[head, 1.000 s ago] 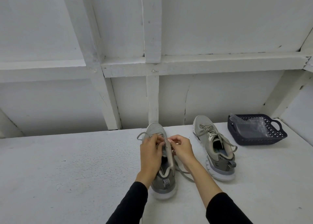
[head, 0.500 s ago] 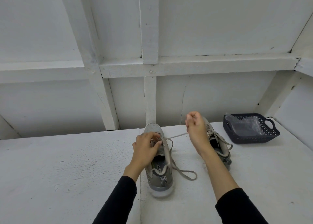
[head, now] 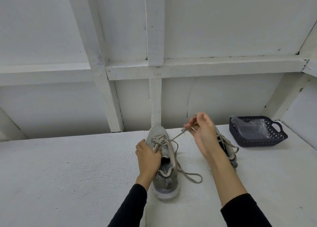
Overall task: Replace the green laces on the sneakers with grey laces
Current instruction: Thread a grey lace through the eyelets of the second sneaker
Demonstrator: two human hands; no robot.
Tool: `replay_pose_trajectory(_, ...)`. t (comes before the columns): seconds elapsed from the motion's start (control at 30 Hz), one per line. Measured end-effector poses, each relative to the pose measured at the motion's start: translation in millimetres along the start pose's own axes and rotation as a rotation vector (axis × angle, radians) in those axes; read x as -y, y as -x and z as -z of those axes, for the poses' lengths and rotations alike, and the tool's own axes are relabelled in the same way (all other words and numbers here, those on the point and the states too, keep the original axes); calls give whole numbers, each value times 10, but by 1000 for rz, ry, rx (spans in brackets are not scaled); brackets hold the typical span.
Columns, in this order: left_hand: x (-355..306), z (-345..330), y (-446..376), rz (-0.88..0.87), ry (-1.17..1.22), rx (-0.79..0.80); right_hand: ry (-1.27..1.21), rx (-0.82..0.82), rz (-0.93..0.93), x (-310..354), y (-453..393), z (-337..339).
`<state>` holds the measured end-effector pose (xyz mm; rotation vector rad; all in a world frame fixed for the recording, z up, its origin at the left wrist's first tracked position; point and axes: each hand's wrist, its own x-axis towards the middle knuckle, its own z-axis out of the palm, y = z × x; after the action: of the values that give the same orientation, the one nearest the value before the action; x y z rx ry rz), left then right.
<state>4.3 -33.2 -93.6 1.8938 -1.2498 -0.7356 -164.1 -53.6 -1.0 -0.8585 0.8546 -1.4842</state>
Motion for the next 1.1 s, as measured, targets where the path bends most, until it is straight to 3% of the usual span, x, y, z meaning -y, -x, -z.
replay_pose_trajectory(0.07,3,3,-3,26,-76,-13,234,-82,60,37,-9,-15)
replay_pose_trajectory(0.13,8,-3,-3,19,-93,-10,719,-103,80,-78,-13,49)
replay_pose_trajectory(0.2,9,-17,6,-16,-61,-36,1111,22,35,-262,22,165)
replay_pose_trajectory(0.3,-6,-16,31,-69,-21,-81,1449,182,-65,-524,88,275)
replay_pose_trajectory(0.33,-18,-10,42,-81,0,-91,1457,194,-99,-569,99,275)
replay_pose_trajectory(0.4,-32,-1,58,-104,35,-108,1235,196,-159,-609,89,261)
replay_pose_trajectory(0.53,-26,-8,63,-138,66,-85,320,15,-305,-438,29,240)
replay_pose_trajectory(0.6,-17,-15,56,-163,55,-72,104,-22,-327,-439,21,241)
replay_pose_trajectory(0.67,-8,-21,39,-202,40,-61,157,6,-290,-531,45,218)
replay_pose_trajectory(0.73,3,-22,10,-236,28,-52,401,36,-207,-645,54,184)
replay_pose_trajectory(0.87,32,-38,-19,-288,-13,-42,1312,129,-78,-722,94,197)
replay_pose_trajectory(0.9,32,-42,-21,-290,-18,-40,1440,131,-78,-733,107,200)
replay_pose_trajectory(0.97,26,-47,-22,-287,-30,-37,1422,139,-115,-738,102,191)
replay_pose_trajectory(1.1,24,-56,-31,-284,-57,-39,663,99,-337,-656,55,49)
